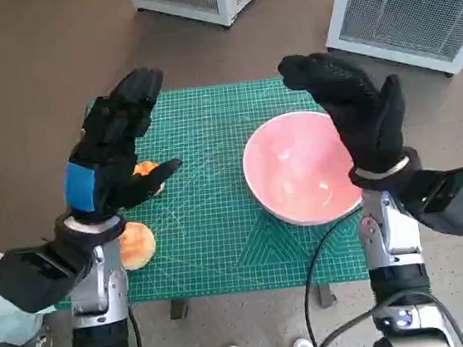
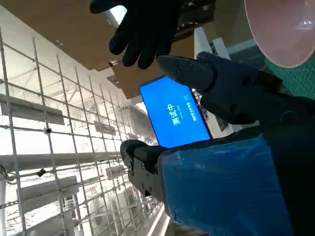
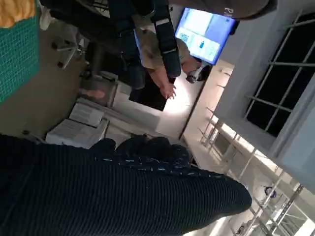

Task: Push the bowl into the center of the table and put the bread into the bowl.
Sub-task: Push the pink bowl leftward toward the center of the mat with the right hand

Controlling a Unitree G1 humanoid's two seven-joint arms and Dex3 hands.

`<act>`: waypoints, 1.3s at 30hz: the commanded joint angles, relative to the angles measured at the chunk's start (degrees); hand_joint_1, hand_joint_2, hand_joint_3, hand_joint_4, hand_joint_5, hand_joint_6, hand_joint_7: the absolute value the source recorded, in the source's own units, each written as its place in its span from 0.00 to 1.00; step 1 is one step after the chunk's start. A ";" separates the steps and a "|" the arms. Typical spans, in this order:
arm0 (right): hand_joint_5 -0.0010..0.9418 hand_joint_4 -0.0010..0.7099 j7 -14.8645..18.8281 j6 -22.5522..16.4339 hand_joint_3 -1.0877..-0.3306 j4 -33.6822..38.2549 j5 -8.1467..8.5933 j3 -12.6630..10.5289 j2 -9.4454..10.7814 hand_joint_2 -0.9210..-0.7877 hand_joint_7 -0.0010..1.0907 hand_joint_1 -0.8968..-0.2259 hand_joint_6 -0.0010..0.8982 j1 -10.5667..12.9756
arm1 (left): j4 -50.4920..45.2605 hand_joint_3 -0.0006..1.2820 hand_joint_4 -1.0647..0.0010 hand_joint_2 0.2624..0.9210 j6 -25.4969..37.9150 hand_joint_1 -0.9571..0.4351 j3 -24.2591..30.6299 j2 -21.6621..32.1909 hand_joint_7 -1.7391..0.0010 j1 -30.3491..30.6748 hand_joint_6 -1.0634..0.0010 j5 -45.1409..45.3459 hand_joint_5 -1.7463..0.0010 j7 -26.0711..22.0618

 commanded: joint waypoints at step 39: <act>0.01 0.25 -1.95 -9.38 0.49 20.09 -1.06 -9.18 -5.90 0.00 0.50 0.29 0.00 -3.42 | -1.20 0.08 0.72 1.00 1.52 0.51 0.18 0.01 0.81 0.79 0.75 -1.08 1.00 -0.42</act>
